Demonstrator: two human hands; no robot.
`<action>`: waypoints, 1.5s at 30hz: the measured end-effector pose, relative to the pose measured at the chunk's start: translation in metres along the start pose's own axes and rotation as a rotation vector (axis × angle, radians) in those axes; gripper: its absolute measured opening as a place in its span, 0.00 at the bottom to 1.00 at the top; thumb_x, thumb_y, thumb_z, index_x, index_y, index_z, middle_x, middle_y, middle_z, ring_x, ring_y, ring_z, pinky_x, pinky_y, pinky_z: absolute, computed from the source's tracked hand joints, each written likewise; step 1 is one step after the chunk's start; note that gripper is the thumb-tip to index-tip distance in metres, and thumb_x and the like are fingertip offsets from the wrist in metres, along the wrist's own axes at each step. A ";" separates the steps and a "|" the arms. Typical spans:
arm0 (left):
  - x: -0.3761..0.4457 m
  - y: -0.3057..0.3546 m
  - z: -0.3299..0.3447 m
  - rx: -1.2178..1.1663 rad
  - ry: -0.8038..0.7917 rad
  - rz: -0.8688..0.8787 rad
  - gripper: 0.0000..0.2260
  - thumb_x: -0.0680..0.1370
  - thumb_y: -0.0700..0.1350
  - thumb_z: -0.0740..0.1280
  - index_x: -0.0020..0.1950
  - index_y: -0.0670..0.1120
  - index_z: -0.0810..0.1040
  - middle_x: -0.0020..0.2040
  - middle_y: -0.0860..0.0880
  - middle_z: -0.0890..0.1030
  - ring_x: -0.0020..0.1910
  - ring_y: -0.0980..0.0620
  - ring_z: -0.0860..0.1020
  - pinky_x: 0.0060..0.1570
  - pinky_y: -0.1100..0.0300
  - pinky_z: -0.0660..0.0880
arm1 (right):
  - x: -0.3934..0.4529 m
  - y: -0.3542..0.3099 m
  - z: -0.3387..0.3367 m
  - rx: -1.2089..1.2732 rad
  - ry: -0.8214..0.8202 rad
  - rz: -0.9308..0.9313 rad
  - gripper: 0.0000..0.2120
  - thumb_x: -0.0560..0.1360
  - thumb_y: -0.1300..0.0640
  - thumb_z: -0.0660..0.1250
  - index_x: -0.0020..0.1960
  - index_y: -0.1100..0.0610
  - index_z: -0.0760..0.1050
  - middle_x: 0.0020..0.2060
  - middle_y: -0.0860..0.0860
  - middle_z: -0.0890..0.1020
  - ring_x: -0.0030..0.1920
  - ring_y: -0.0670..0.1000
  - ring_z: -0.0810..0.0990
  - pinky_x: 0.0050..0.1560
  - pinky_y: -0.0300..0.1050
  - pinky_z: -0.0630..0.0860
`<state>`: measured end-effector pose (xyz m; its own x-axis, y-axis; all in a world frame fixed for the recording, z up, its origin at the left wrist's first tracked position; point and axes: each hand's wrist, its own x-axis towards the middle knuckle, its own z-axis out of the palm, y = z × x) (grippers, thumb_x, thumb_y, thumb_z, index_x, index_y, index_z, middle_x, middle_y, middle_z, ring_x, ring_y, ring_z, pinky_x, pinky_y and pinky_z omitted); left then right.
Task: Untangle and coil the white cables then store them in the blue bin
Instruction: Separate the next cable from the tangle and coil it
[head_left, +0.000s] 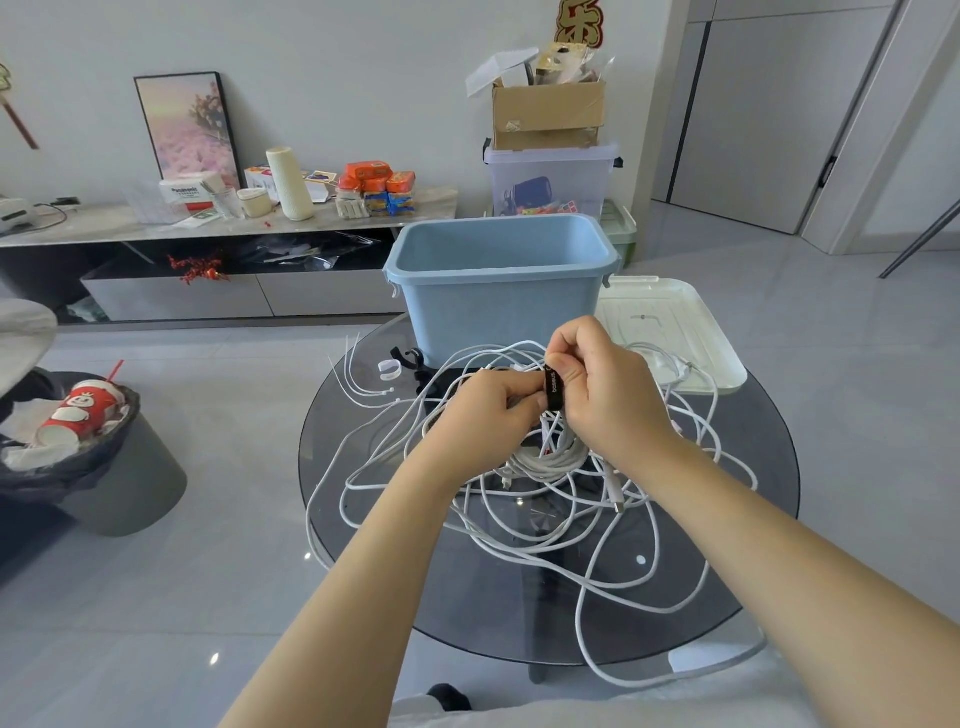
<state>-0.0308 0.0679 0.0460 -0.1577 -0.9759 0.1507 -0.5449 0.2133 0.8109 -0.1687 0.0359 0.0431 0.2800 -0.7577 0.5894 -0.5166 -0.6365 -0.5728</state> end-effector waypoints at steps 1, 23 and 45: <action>0.000 0.001 0.000 0.002 -0.008 0.004 0.16 0.78 0.39 0.61 0.36 0.58 0.76 0.32 0.44 0.70 0.34 0.50 0.67 0.38 0.58 0.65 | 0.001 0.001 0.000 0.003 0.009 0.015 0.02 0.78 0.63 0.60 0.47 0.57 0.71 0.32 0.42 0.72 0.34 0.52 0.74 0.36 0.45 0.69; -0.001 0.002 0.007 0.000 0.191 0.107 0.22 0.73 0.38 0.71 0.62 0.51 0.68 0.44 0.56 0.82 0.42 0.62 0.77 0.45 0.73 0.70 | 0.015 0.013 -0.010 0.381 -0.094 0.578 0.06 0.77 0.59 0.66 0.41 0.55 0.77 0.31 0.47 0.77 0.31 0.45 0.74 0.33 0.37 0.69; 0.000 -0.004 0.006 0.045 0.234 0.136 0.17 0.73 0.38 0.70 0.58 0.53 0.74 0.43 0.57 0.82 0.43 0.60 0.78 0.44 0.73 0.70 | 0.015 0.011 -0.019 0.255 -0.109 0.439 0.09 0.80 0.57 0.60 0.41 0.51 0.72 0.47 0.54 0.83 0.38 0.56 0.83 0.41 0.57 0.81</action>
<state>-0.0336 0.0669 0.0395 -0.0406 -0.9211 0.3873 -0.5685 0.3401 0.7491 -0.1861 0.0205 0.0566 0.1710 -0.9632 0.2073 -0.3943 -0.2597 -0.8815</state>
